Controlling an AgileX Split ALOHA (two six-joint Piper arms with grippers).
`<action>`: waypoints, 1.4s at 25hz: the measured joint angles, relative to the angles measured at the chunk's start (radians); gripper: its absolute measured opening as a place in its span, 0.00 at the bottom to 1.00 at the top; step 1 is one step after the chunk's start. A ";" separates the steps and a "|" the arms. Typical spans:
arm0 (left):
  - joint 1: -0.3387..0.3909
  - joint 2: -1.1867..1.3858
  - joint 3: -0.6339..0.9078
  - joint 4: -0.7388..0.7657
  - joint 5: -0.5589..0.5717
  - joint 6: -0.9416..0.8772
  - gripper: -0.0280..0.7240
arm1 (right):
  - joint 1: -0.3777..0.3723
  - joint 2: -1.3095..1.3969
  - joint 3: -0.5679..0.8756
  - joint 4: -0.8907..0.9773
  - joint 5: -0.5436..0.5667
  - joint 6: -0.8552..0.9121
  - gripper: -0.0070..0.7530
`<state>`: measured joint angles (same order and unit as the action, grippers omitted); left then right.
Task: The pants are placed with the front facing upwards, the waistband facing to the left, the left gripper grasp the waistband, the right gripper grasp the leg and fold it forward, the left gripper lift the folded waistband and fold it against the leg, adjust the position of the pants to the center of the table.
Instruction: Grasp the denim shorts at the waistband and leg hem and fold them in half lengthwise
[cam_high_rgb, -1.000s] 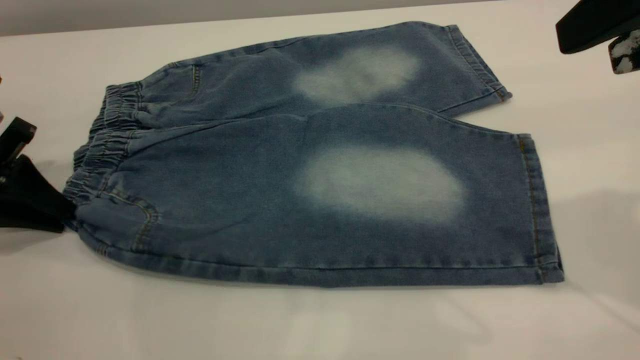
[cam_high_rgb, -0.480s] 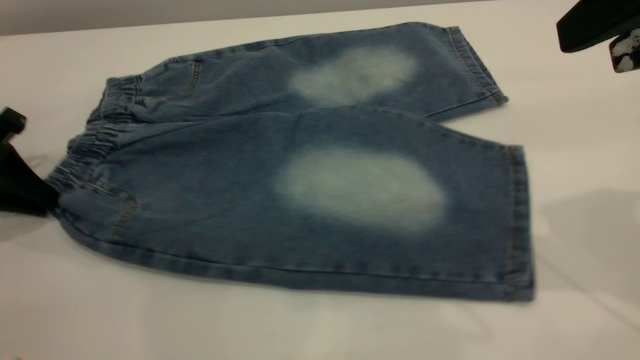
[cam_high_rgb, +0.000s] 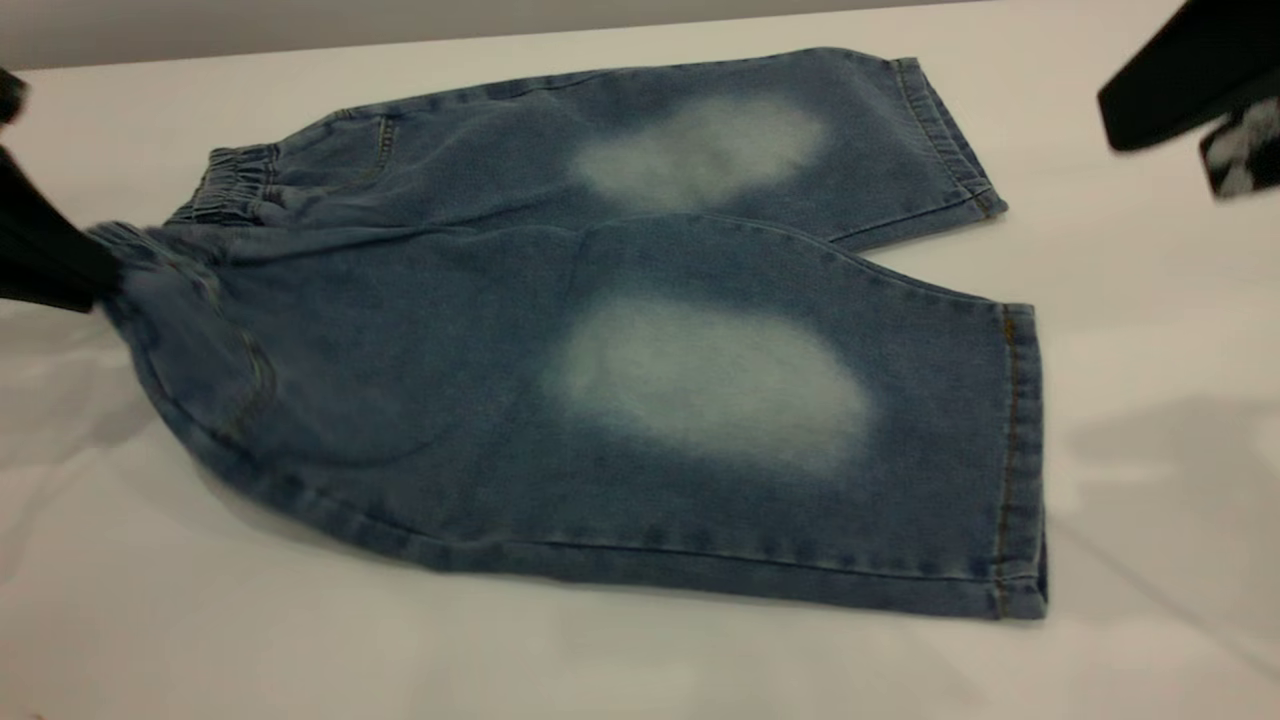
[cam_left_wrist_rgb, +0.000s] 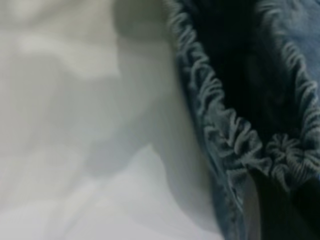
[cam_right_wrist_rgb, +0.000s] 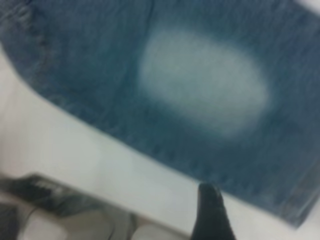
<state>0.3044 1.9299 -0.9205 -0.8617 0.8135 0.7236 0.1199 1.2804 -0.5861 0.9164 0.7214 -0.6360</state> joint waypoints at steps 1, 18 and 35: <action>-0.020 0.001 0.000 0.006 0.002 0.000 0.17 | 0.000 0.012 0.007 0.000 0.013 0.009 0.54; -0.093 -0.105 0.000 0.005 0.043 -0.020 0.17 | 0.000 0.387 0.061 0.116 0.037 -0.060 0.54; -0.098 -0.119 0.000 -0.004 0.045 -0.022 0.17 | 0.000 0.754 0.056 0.313 -0.017 -0.251 0.54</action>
<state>0.2062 1.8109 -0.9205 -0.8653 0.8587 0.7014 0.1199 2.0341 -0.5297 1.2290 0.7044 -0.8868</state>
